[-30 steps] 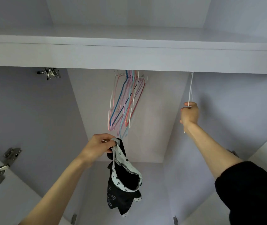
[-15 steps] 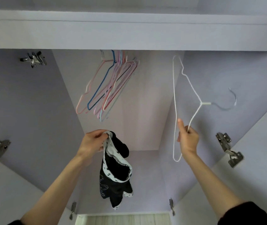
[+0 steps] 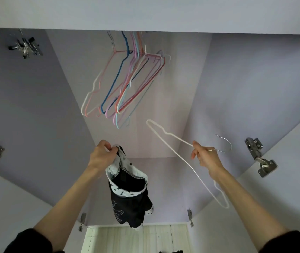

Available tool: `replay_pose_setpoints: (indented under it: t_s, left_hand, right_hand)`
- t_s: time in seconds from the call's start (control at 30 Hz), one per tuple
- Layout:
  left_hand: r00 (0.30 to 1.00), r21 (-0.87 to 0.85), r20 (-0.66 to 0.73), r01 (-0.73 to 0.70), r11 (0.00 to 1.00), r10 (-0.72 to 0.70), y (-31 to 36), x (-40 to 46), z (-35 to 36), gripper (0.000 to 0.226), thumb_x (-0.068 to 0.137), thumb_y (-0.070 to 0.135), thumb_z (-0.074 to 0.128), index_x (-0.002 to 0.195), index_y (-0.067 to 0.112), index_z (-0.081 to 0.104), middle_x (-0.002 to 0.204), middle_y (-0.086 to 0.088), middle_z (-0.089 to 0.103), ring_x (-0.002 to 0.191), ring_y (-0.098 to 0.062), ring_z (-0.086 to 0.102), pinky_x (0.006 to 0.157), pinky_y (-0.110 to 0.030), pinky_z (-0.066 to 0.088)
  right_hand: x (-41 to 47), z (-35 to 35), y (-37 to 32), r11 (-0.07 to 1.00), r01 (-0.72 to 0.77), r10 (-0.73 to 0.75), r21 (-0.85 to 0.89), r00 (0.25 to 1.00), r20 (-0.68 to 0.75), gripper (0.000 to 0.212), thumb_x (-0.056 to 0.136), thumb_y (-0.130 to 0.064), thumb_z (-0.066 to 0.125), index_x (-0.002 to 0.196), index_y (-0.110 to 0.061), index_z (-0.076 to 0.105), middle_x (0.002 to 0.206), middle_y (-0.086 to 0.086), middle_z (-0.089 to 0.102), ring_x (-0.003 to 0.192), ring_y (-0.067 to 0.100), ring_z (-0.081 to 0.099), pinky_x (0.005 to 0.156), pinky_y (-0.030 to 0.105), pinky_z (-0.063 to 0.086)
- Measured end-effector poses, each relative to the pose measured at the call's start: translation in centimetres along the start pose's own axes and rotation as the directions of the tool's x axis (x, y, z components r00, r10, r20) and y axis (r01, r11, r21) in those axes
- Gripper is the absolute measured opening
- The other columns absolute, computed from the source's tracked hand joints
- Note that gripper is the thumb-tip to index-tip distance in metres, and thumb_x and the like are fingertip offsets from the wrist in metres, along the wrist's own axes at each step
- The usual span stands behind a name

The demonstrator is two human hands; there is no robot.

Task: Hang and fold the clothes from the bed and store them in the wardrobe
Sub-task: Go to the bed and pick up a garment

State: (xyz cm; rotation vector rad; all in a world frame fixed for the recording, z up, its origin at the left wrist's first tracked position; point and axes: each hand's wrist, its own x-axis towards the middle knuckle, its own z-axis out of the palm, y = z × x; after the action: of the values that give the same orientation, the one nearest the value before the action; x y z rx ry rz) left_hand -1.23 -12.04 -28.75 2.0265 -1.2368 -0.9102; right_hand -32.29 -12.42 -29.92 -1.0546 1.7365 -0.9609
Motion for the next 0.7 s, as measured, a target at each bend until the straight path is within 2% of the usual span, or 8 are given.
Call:
replay_pose_setpoints:
  t_s: [0.1, 0.3, 0.57, 0.7]
  left_hand:
    - [0.997, 0.054, -0.070, 0.025, 0.998, -0.021, -0.9, 0.4, -0.5, 0.017, 0.091, 0.025, 0.055, 0.083, 0.012, 0.049, 0.074, -0.004, 0.051, 0.080, -0.030, 0.052, 0.067, -0.032, 0.041]
    - [0.993, 0.189, -0.110, -0.027, 0.982, 0.049, -1.3, 0.1, -0.3, 0.014, 0.089, 0.026, 0.055, 0.086, 0.012, 0.054, 0.081, -0.011, 0.061, 0.077, -0.031, 0.053, 0.067, -0.031, 0.041]
    - [0.944, 0.301, -0.212, -0.183, 0.936, 0.253, 0.0, -1.0, -1.2, 0.006, 0.089, 0.023, 0.054, 0.085, 0.019, 0.054, 0.066, -0.011, 0.058, 0.066, -0.035, 0.055, 0.061, -0.037, 0.048]
    - [0.918, 0.286, -0.234, -0.249, 0.925, 0.319, 1.8, -1.5, -1.4, 0.005, 0.088, 0.020, 0.054, 0.085, 0.017, 0.052, 0.065, -0.011, 0.058, 0.068, -0.036, 0.055, 0.061, -0.038, 0.047]
  right_hand:
    - [-0.3, -0.3, -0.9, 0.991, 0.041, -0.029, -0.126, 0.995, 0.096, 0.054, 0.086, -0.024, 0.054, 0.035, -0.014, 0.044, 0.035, -0.007, 0.029, 0.032, 0.006, 0.025, 0.047, 0.022, 0.026]
    - [-1.6, 1.4, -2.5, 0.968, 0.144, -0.072, -0.207, 0.945, 0.318, 0.052, 0.081, -0.019, 0.054, 0.036, -0.019, 0.029, 0.044, 0.000, 0.025, 0.038, 0.012, 0.019, 0.040, 0.016, 0.021]
    - [-2.1, 3.5, -4.3, 0.953, 0.198, -0.114, -0.227, 0.935, 0.336, 0.056, 0.084, -0.024, 0.056, 0.033, -0.016, 0.035, 0.047, 0.003, 0.030, 0.038, 0.012, 0.023, 0.043, 0.019, 0.025]
    - [-2.7, 5.4, -5.2, 0.916, 0.304, -0.197, -0.261, 0.910, 0.365, 0.056, 0.087, -0.026, 0.056, 0.035, -0.016, 0.038, 0.040, -0.003, 0.028, 0.036, 0.010, 0.026, 0.042, 0.015, 0.025]
